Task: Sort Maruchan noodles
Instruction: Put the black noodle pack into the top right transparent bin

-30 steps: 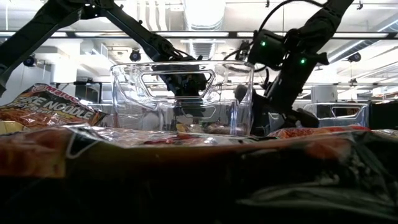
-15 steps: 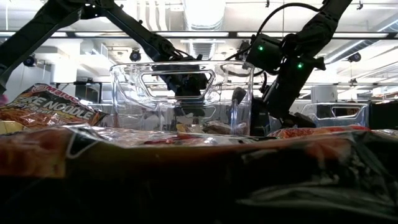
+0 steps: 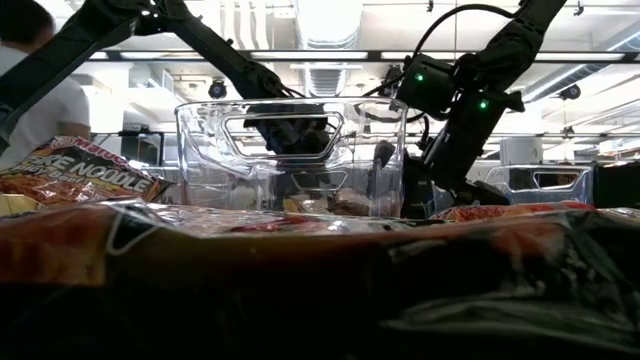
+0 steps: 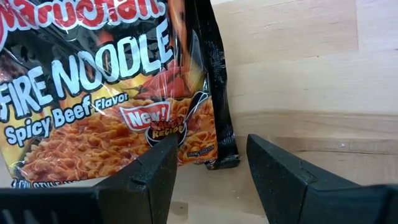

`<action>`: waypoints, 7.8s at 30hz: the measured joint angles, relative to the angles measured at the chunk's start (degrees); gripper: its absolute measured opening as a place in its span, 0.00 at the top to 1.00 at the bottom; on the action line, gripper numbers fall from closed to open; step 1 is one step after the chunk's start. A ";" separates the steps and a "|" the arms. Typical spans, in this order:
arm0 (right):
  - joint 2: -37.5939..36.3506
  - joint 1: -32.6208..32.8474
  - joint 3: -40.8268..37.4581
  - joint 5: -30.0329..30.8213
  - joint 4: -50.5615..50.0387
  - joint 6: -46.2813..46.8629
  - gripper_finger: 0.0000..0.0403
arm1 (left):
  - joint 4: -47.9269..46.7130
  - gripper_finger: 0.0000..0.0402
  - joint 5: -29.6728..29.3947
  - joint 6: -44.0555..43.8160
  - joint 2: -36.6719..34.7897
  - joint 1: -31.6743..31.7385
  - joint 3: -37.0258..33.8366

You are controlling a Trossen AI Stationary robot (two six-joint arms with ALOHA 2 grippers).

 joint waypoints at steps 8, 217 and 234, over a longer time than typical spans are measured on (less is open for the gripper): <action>0.04 0.00 -0.02 0.02 0.00 -0.35 0.55 | 2.52 0.64 -0.37 -3.02 -0.19 -0.54 0.00; -16.24 0.00 -0.09 -3.41 -12.90 -14.55 0.55 | 7.00 0.77 -24.58 -18.67 -66.29 0.14 -34.64; -16.22 -0.01 -0.09 -3.41 -12.90 -14.47 0.55 | 9.94 0.77 -26.12 -18.58 -63.92 -5.66 -34.64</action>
